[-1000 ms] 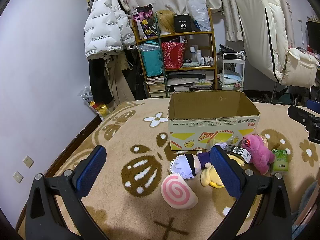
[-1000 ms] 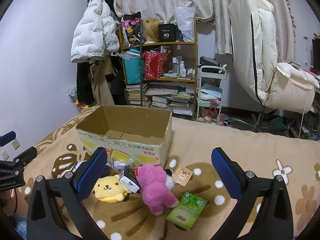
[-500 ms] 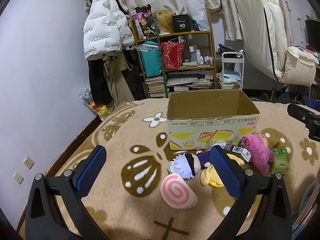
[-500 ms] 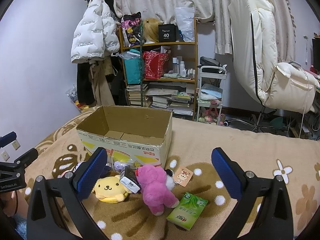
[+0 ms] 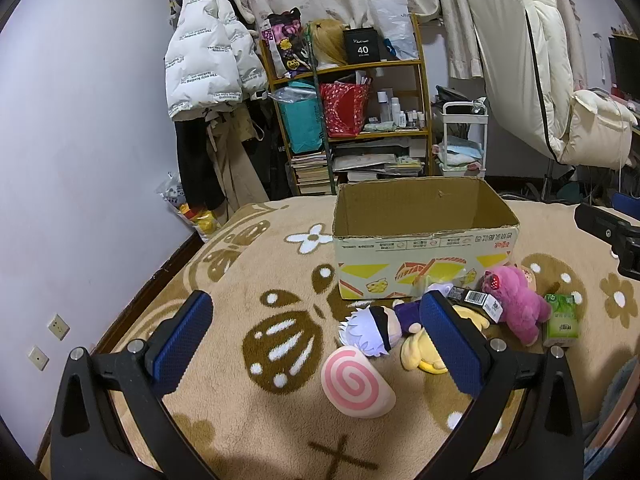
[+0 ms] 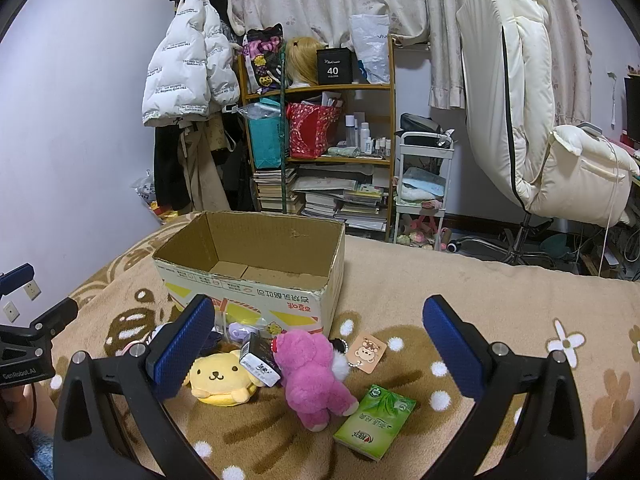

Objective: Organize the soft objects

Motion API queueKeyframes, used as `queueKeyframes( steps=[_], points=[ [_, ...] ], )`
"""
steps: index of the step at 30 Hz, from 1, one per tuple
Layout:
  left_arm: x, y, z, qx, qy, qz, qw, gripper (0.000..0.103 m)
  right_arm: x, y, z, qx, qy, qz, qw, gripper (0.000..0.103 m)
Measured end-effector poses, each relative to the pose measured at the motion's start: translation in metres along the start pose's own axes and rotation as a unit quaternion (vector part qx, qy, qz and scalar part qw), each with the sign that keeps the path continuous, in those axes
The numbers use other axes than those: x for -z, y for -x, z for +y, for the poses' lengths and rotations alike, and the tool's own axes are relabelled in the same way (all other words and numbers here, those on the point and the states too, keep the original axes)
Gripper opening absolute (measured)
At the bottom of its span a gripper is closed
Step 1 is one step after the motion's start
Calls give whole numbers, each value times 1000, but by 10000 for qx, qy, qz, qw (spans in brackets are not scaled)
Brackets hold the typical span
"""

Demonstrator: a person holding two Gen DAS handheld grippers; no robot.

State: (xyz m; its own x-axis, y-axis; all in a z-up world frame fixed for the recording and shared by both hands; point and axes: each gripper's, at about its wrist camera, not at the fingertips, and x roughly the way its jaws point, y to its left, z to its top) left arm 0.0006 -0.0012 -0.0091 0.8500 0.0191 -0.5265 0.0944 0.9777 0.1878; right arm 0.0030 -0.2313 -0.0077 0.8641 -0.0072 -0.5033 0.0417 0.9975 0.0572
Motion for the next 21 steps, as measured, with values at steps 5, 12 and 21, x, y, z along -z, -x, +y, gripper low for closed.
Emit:
queueKeyframes(
  steps=[5,12,21],
  points=[
    [0,0,0,-2,2,2,10000,102,0,-1,1,6,0,-1,10000,103],
    [1,-1,-1,3,-17,11,10000,102,0,0,0,3,-3,-1,10000,103],
    [1,-2,4,28,103,70,9999,102,2,-3,-4,-21,-14,27,10000,103]
  ],
)
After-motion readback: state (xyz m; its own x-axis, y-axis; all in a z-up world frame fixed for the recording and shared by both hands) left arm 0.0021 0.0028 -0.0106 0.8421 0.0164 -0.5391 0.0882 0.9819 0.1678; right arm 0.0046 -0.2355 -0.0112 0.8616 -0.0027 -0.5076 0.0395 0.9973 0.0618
